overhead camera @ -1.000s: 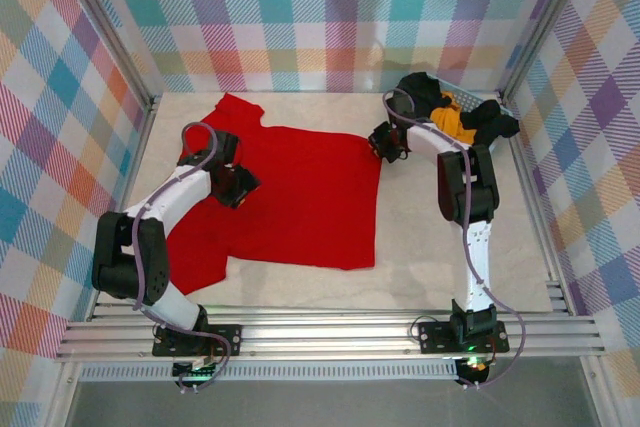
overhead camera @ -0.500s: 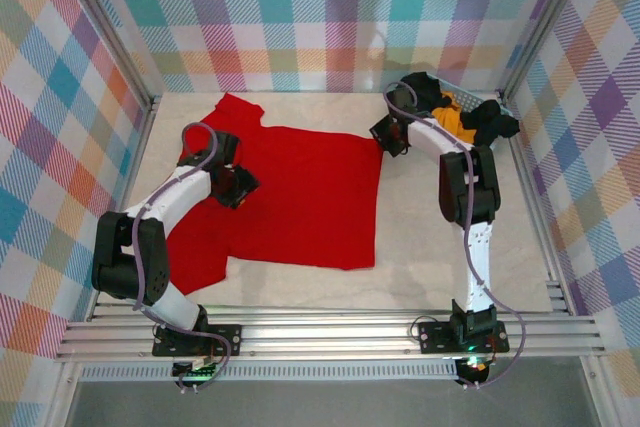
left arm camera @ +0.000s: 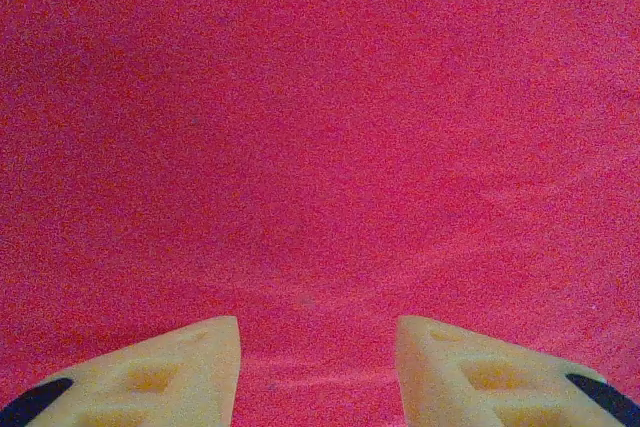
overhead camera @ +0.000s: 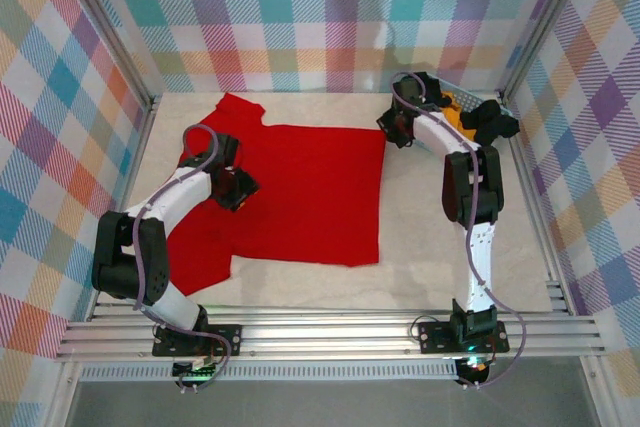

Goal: Fold and stack the t-shirts

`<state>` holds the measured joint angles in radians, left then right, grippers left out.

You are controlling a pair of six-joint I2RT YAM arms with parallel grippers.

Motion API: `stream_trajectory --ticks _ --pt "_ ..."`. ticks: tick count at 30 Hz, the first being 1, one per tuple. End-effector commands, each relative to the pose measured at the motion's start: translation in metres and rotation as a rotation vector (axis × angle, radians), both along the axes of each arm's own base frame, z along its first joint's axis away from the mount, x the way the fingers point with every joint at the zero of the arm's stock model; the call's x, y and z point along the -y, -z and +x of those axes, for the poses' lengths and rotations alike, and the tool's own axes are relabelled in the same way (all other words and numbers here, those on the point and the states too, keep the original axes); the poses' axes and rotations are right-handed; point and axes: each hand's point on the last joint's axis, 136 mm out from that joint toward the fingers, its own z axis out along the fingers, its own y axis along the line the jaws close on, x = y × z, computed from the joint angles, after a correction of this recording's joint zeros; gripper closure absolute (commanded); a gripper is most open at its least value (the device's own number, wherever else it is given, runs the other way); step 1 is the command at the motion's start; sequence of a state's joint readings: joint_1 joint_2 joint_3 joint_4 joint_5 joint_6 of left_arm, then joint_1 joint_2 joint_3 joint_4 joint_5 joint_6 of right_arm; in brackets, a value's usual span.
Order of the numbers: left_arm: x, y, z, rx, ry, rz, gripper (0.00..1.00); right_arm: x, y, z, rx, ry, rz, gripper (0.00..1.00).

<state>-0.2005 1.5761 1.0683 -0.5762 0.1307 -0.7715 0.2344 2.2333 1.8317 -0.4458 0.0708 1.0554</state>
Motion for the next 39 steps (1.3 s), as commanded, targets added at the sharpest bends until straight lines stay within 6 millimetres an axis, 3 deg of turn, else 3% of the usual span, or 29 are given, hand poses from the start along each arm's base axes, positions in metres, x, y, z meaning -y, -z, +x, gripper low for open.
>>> stream_trajectory --ticks 1,5,9,11,15,18,22,27,30,35,39 --pt "-0.003 0.006 -0.007 -0.032 0.008 0.011 0.55 0.013 -0.011 0.0 0.001 0.026 -0.037 0.8" --pt "-0.008 -0.002 -0.008 -0.027 0.012 0.021 0.55 0.019 -0.027 -0.006 0.024 0.009 -0.079 0.66" --pt "-0.033 -0.01 -0.011 -0.037 -0.013 0.03 0.54 0.013 -0.047 -0.036 0.047 -0.041 -0.103 0.6" --pt "-0.052 -0.005 -0.014 -0.07 -0.046 0.027 0.54 -0.005 -0.045 -0.062 0.027 -0.093 -0.103 0.61" --pt "-0.08 0.013 -0.012 -0.141 -0.082 -0.004 0.53 -0.066 -0.022 -0.127 -0.026 -0.242 -0.081 0.63" --pt "-0.09 0.02 -0.002 -0.167 -0.075 0.01 0.53 -0.11 -0.003 -0.153 -0.055 -0.343 -0.033 0.63" --pt "-0.085 0.032 0.01 -0.181 -0.068 -0.013 0.54 -0.143 0.025 -0.159 -0.123 -0.433 -0.001 0.64" --pt "-0.065 0.05 0.015 -0.219 -0.03 -0.033 0.54 -0.122 0.068 -0.161 -0.264 -0.406 -0.04 0.65" --pt "-0.044 0.06 0.015 -0.232 -0.005 -0.061 0.54 -0.105 0.081 -0.154 -0.324 -0.391 -0.041 0.65" --pt "-0.001 0.068 0.027 -0.209 0.047 -0.137 0.54 -0.077 0.088 -0.122 -0.358 -0.365 -0.008 0.64" --pt "0.017 0.051 0.047 -0.128 0.091 -0.189 0.52 -0.067 0.077 -0.089 -0.325 -0.4 0.012 0.63"
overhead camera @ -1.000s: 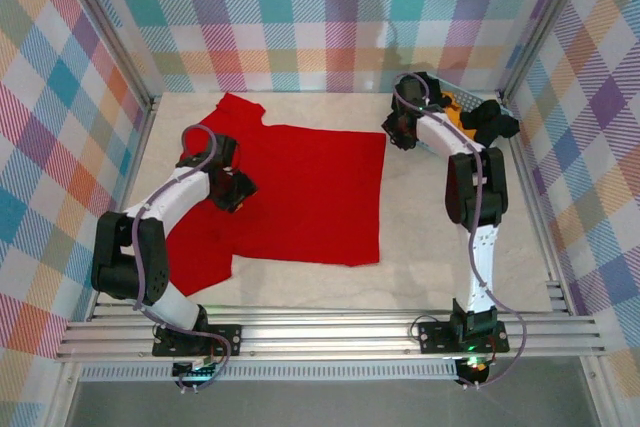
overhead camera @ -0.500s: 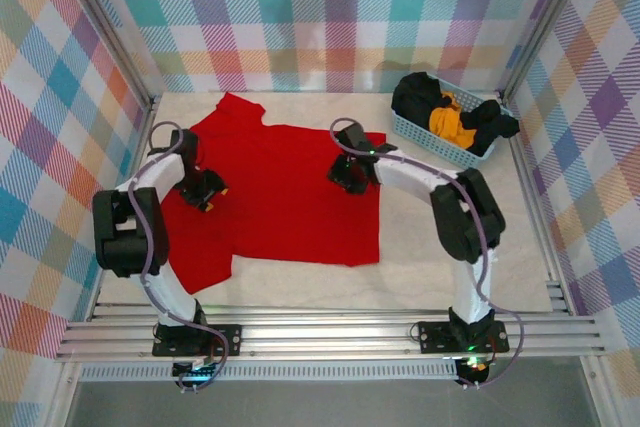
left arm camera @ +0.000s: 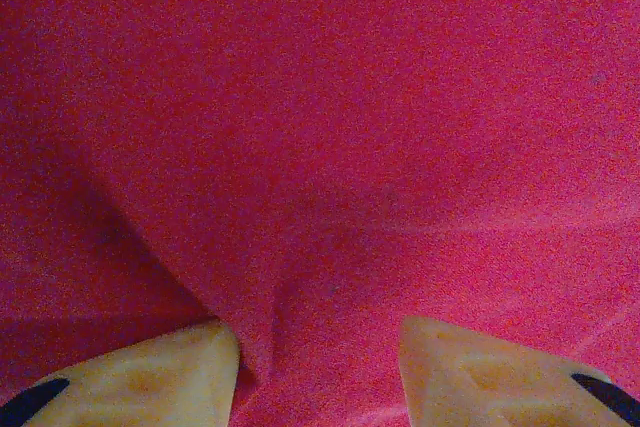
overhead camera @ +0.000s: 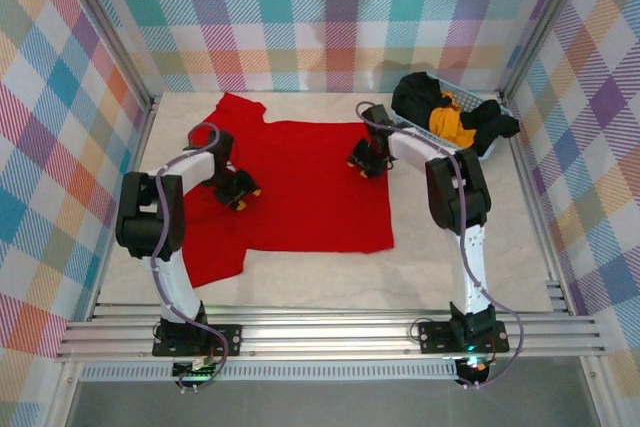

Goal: Fold and stack the t-shirts

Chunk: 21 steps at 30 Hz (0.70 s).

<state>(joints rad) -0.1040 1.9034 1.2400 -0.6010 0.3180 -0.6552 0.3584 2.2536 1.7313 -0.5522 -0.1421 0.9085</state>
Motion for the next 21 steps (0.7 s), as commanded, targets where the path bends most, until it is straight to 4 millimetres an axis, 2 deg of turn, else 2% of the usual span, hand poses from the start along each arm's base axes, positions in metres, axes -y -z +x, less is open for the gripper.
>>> stream_trajectory --ticks 1,2,4,6,7,9,12,14,18,21 --pt "0.017 -0.015 0.016 0.064 0.02 -0.074 0.51 0.018 0.018 -0.001 -0.075 -0.066 -0.046 0.63" --pt "0.014 -0.026 0.015 0.082 0.025 -0.057 0.5 0.017 0.01 0.005 -0.048 -0.085 -0.044 0.61" --pt "-0.004 -0.048 0.0 0.097 0.014 0.042 0.46 0.011 -0.01 0.011 0.008 -0.124 -0.022 0.59" --pt "-0.035 -0.067 -0.038 0.055 -0.031 0.193 0.44 0.005 -0.035 0.009 0.065 -0.151 -0.004 0.56" --pt "-0.044 -0.072 -0.057 0.032 -0.055 0.227 0.44 0.003 -0.048 0.006 0.093 -0.158 -0.001 0.54" --pt "-0.057 -0.071 -0.11 -0.025 -0.139 0.26 0.45 -0.003 -0.072 -0.009 0.142 -0.18 -0.008 0.51" --pt "-0.069 -0.057 -0.182 -0.072 -0.286 0.265 0.48 -0.013 -0.092 -0.04 0.182 -0.201 0.004 0.49" --pt "-0.072 -0.049 -0.215 -0.088 -0.353 0.244 0.5 -0.024 -0.099 -0.066 0.194 -0.231 0.019 0.49" --pt "-0.072 -0.035 -0.258 -0.154 -0.403 0.225 0.54 -0.041 -0.105 -0.117 0.195 -0.29 0.041 0.48" --pt "-0.084 -0.03 -0.273 -0.175 -0.4 0.301 0.54 -0.046 -0.104 -0.149 0.174 -0.299 0.067 0.48"
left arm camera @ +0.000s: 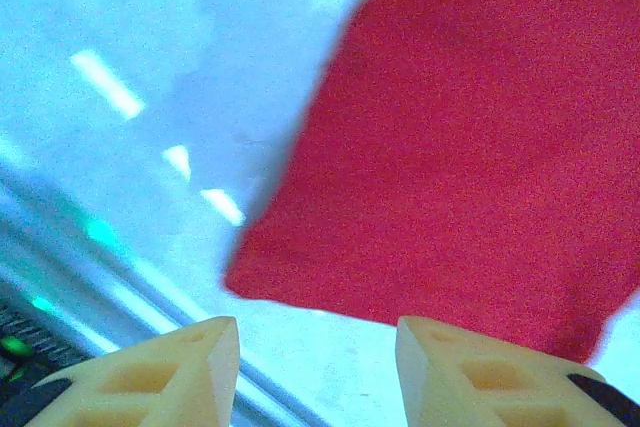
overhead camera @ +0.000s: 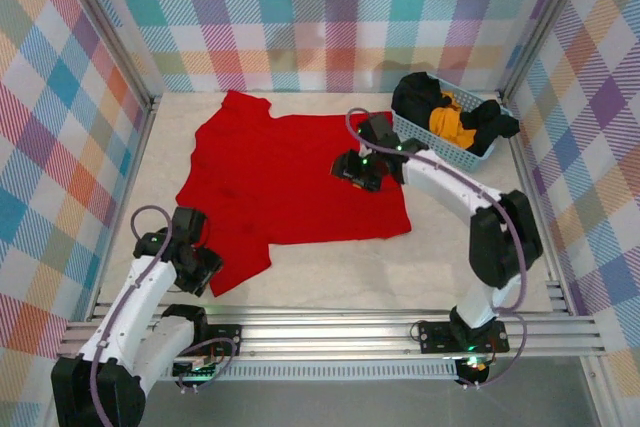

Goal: Fold and stack the t-shirts

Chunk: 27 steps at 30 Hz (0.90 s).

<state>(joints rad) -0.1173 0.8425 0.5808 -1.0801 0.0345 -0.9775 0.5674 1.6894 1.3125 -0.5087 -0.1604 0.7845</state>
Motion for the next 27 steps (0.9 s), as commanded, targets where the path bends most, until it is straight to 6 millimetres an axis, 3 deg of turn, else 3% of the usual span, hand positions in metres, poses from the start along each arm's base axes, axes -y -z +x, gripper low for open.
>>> stream_trajectory --ticks 1,6,10,16,18,21,27 --pt "-0.01 0.008 -0.023 -0.077 -0.05 0.052 0.54 0.004 0.011 -0.024 -0.046 0.024 0.008 0.48" --pt "0.008 0.038 -0.021 -0.127 -0.051 -0.026 0.52 0.004 -0.002 -0.042 -0.033 0.032 0.03 0.48" --pt "0.017 0.044 -0.009 -0.08 -0.062 -0.069 0.49 0.008 -0.005 -0.044 -0.026 0.023 0.005 0.48" --pt "0.028 0.059 0.006 -0.061 -0.067 -0.113 0.54 0.032 0.017 -0.063 -0.063 0.062 -0.065 0.51" --pt "0.026 0.059 0.016 -0.036 -0.052 -0.089 0.63 0.049 0.028 -0.073 -0.069 0.105 -0.105 0.51" --pt "0.015 0.051 0.022 -0.029 -0.021 -0.017 0.97 0.087 0.042 -0.087 -0.068 0.208 -0.203 0.51" --pt "0.008 0.023 0.024 0.086 -0.005 0.006 1.0 0.161 0.075 -0.101 -0.176 0.437 -0.235 0.49"
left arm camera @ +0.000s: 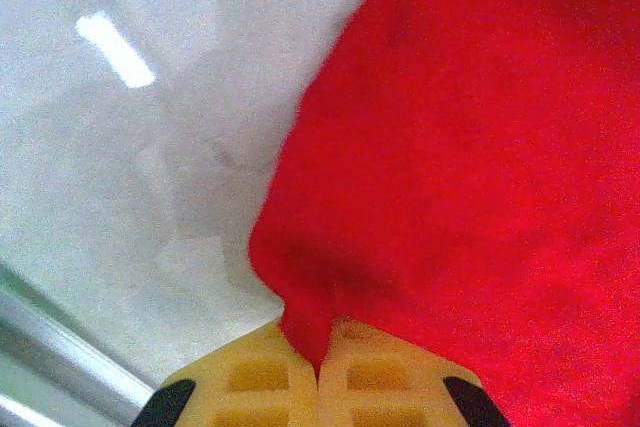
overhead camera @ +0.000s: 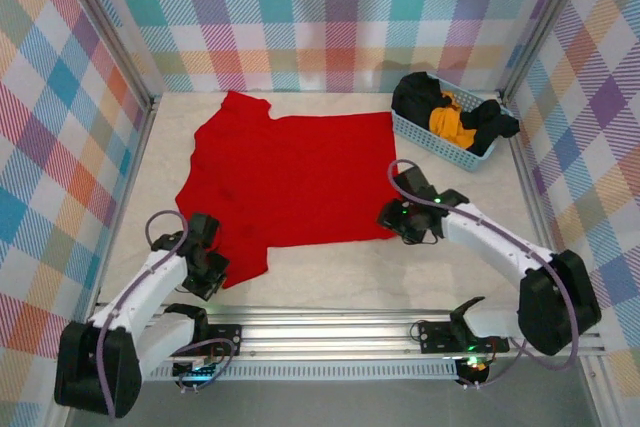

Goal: Fold and stack the t-shirts

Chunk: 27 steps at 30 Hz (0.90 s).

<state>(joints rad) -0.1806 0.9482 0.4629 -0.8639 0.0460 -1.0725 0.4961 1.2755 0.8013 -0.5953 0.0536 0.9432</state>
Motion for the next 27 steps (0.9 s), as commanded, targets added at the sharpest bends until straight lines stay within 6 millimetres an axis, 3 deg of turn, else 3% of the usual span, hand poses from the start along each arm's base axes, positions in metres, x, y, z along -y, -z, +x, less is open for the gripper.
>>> stream_trajectory --ticks 1,9,14,20,27 --pt "-0.004 -0.02 0.014 0.118 0.027 0.028 1.0 0.037 0.02 -0.004 -0.056 0.15 -0.004 0.49" --pt "0.002 -0.026 0.018 0.127 0.058 -0.001 1.0 0.03 0.041 0.023 -0.068 0.152 0.067 0.54" --pt "0.003 -0.035 0.025 0.152 0.06 0.002 1.0 0.034 0.061 0.021 -0.125 0.219 0.079 0.63" --pt "0.004 -0.038 0.026 0.16 0.07 -0.003 1.0 0.041 0.065 0.017 -0.117 0.232 0.057 0.65" --pt "0.002 -0.054 0.028 0.211 0.07 0.001 1.0 0.039 0.065 0.03 -0.067 0.207 0.056 0.95"
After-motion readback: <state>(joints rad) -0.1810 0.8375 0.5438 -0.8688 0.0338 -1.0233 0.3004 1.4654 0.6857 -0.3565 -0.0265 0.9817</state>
